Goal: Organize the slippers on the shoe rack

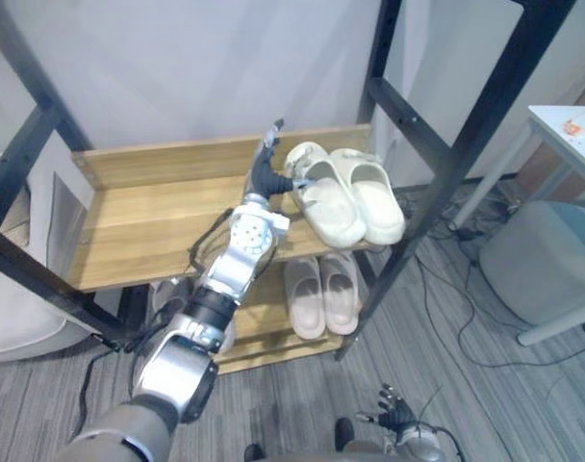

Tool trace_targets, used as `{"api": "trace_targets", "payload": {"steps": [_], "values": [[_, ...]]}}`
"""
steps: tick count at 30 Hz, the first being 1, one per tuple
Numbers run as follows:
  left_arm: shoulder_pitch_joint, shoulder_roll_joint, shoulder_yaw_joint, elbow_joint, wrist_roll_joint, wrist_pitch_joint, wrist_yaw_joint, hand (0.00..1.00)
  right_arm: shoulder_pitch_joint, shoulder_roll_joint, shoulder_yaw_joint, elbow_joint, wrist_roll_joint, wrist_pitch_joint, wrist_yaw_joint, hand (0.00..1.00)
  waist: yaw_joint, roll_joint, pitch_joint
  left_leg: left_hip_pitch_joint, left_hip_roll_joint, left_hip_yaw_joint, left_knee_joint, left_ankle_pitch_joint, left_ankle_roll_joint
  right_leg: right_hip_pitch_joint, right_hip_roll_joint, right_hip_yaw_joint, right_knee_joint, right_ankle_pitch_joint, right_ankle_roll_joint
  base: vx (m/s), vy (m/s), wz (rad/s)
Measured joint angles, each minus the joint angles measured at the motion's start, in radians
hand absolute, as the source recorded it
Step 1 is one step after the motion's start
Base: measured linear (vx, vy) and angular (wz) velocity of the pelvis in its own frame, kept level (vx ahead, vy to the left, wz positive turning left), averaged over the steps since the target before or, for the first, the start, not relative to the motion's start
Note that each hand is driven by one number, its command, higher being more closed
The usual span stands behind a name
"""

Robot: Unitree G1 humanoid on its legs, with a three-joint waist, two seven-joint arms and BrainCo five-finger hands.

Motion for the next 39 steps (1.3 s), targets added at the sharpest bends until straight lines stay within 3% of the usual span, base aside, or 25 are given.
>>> {"api": "trace_targets", "payload": {"steps": [6, 7, 19, 39], "values": [[-0.018, 0.011, 0.032, 0.040, 0.051, 0.011, 0.013, 0.00, 0.000, 0.000, -0.012, -0.003, 0.000, -0.006, 0.000, 0.00, -0.007, 0.004, 0.007, 0.000, 0.005, 0.021, 0.000, -0.006, -0.007, -0.012, 0.009, 0.021, 0.003, 0.001, -0.002, -0.01, -0.029, -0.11], [-0.018, 0.011, 0.036, 0.044, 0.064, 0.016, 0.013, 1.00, -0.001, 0.001, -0.019, -0.004, 0.000, -0.006, 0.000, 0.00, -0.009, 0.006, 0.008, -0.001, 0.007, 0.021, 0.000, -0.006, -0.008, -0.014, 0.011, 0.021, 0.003, 0.000, -0.003, 0.00, -0.042, -0.04], [-0.080, 0.021, 0.049, 0.145, 0.123, 0.038, 0.012, 1.00, -0.002, -0.002, -0.037, -0.012, 0.000, -0.024, 0.000, 0.00, -0.028, 0.019, 0.021, -0.015, 0.014, 0.041, 0.000, -0.007, -0.010, -0.038, 0.019, 0.042, 0.004, 0.002, -0.010, -0.03, -0.040, -0.05], [-0.119, 0.078, 0.051, 0.147, 0.266, 0.047, -0.003, 1.00, 0.001, -0.011, -0.037, -0.032, 0.000, -0.035, -0.001, 0.00, -0.030, 0.038, 0.037, -0.013, 0.031, 0.044, 0.011, -0.015, -0.021, -0.033, 0.034, 0.044, 0.004, -0.001, -0.018, -0.03, -0.041, -0.01]]}}
